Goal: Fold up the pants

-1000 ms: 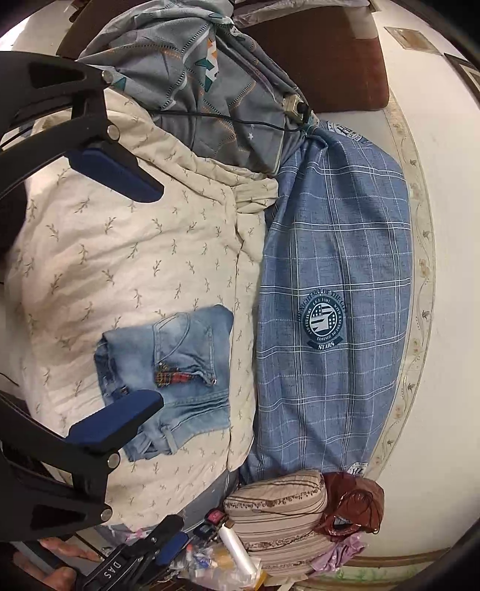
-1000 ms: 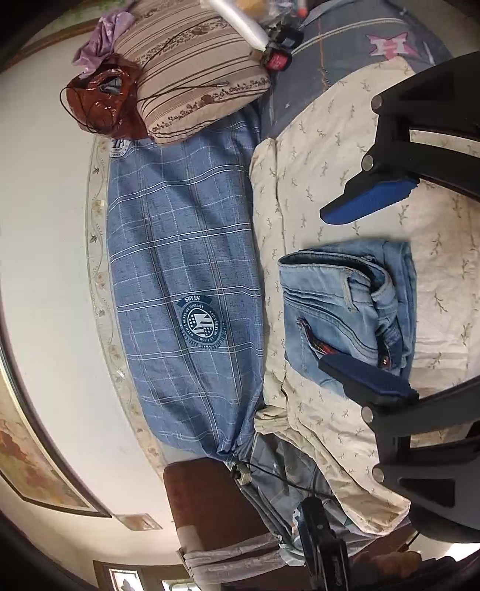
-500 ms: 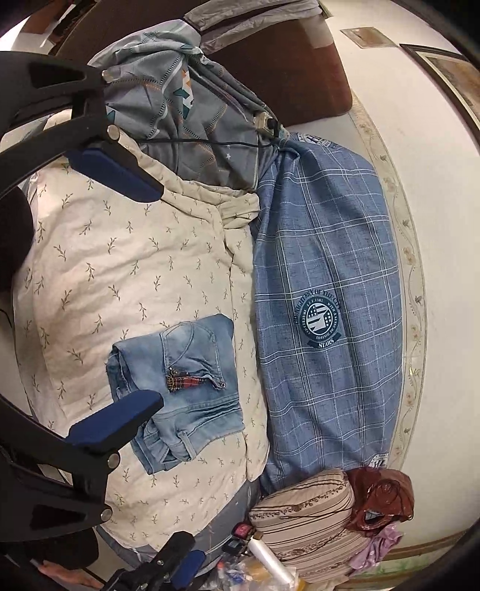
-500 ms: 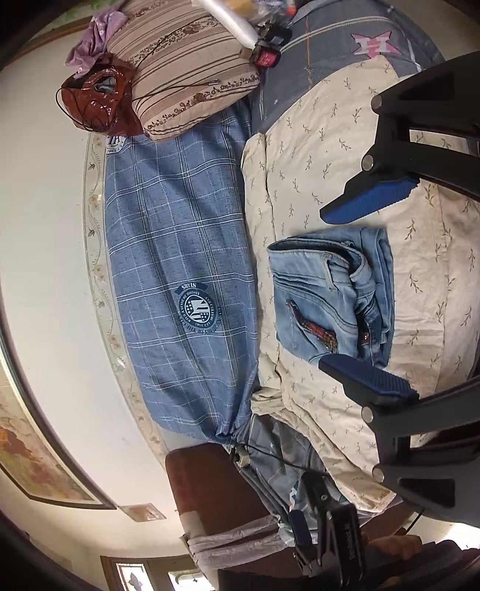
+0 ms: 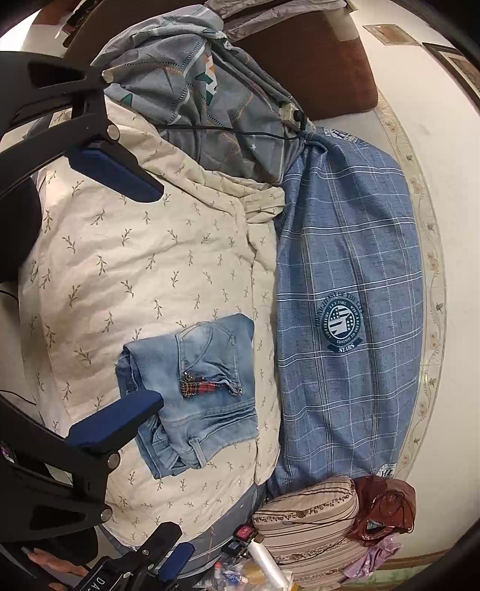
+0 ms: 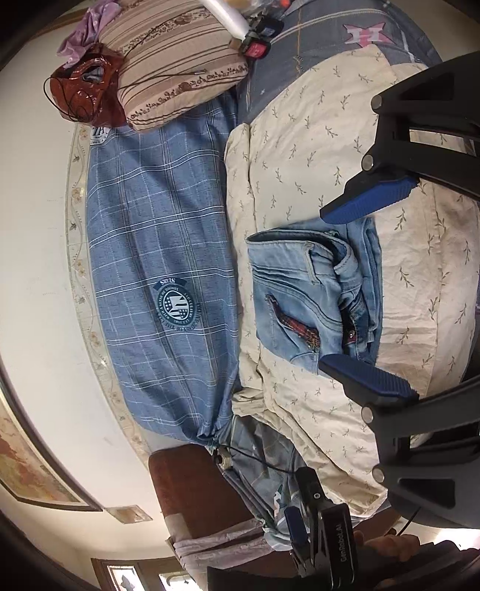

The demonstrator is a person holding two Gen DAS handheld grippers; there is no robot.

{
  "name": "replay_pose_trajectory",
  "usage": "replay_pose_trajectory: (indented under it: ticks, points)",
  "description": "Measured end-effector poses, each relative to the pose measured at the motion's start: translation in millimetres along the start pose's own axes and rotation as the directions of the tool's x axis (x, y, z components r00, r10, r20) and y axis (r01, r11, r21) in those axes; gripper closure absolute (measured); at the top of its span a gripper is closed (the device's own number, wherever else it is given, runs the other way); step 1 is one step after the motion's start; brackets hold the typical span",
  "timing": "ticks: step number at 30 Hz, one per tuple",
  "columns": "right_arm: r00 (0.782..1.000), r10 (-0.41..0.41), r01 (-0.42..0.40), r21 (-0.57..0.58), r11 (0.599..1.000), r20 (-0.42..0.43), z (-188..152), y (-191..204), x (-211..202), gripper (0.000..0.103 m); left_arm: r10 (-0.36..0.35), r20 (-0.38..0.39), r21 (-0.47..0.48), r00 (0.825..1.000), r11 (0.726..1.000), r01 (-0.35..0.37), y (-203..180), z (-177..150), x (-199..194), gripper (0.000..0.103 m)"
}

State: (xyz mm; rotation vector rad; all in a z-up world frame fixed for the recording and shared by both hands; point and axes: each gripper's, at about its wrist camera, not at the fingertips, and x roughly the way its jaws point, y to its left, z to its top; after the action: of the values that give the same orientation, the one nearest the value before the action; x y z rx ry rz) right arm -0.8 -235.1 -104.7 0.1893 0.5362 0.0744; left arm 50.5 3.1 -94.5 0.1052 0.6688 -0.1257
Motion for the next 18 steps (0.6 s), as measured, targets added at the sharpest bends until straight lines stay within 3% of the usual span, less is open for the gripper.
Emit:
replay_pose_trajectory:
  ticks: [18]
  points:
    - [0.999, 0.005, -0.004, 0.012, 1.0, -0.048, -4.6, 4.8, 12.0, 0.027, 0.003, -0.054, -0.096, 0.999, 0.995, -0.009, 22.6, -4.6, 18.3, 0.002]
